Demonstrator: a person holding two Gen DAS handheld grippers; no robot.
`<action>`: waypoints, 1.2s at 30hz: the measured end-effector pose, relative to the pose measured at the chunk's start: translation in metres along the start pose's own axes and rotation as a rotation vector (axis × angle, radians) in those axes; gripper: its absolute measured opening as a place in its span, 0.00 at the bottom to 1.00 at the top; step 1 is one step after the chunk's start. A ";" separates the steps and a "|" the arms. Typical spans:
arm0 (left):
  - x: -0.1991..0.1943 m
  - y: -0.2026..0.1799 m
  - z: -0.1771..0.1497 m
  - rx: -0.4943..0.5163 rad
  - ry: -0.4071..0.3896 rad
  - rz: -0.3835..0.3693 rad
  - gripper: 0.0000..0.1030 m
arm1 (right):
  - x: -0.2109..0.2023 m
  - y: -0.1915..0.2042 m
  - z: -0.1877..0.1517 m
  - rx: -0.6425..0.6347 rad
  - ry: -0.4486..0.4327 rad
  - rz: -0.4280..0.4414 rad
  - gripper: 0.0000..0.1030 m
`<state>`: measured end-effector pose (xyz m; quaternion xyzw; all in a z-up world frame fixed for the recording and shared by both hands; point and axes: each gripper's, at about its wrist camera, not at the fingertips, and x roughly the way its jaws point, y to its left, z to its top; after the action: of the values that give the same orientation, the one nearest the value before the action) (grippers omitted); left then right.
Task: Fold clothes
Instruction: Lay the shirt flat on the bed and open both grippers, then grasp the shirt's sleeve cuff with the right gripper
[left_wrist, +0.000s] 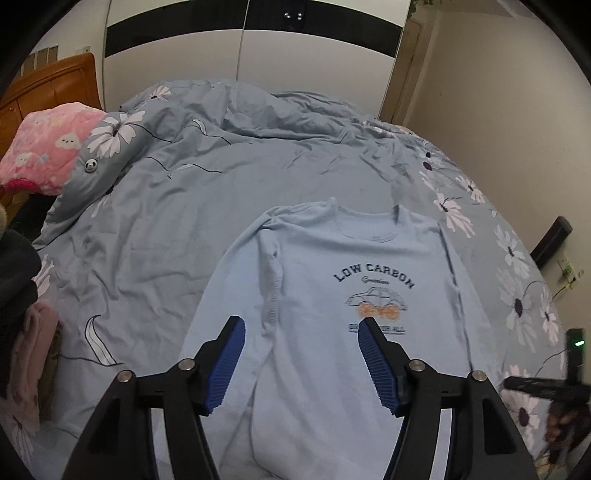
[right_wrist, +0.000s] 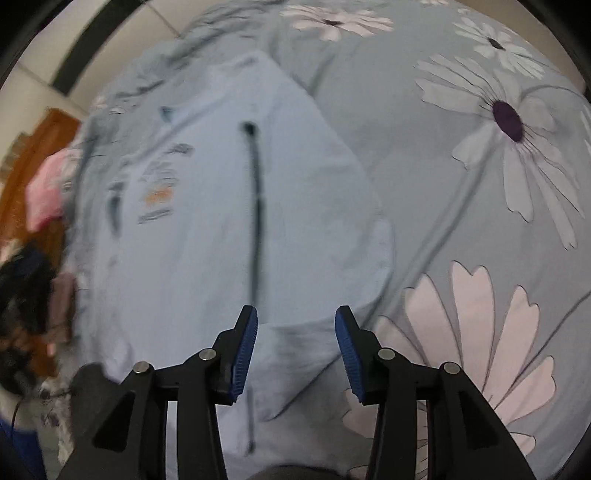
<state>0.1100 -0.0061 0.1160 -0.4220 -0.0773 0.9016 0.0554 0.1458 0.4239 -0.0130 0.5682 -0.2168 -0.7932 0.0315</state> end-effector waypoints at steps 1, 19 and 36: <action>-0.005 -0.002 -0.001 -0.002 -0.005 -0.002 0.66 | 0.002 -0.005 0.000 0.035 -0.005 -0.010 0.44; -0.011 -0.035 -0.014 0.074 0.030 0.029 0.69 | 0.018 -0.054 -0.001 0.335 -0.023 0.121 0.03; 0.005 -0.047 -0.012 0.127 0.073 0.069 0.69 | -0.056 -0.135 0.035 0.361 -0.258 0.005 0.11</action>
<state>0.1178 0.0417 0.1139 -0.4528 -0.0033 0.8900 0.0536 0.1597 0.5734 -0.0050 0.4579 -0.3591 -0.8074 -0.0967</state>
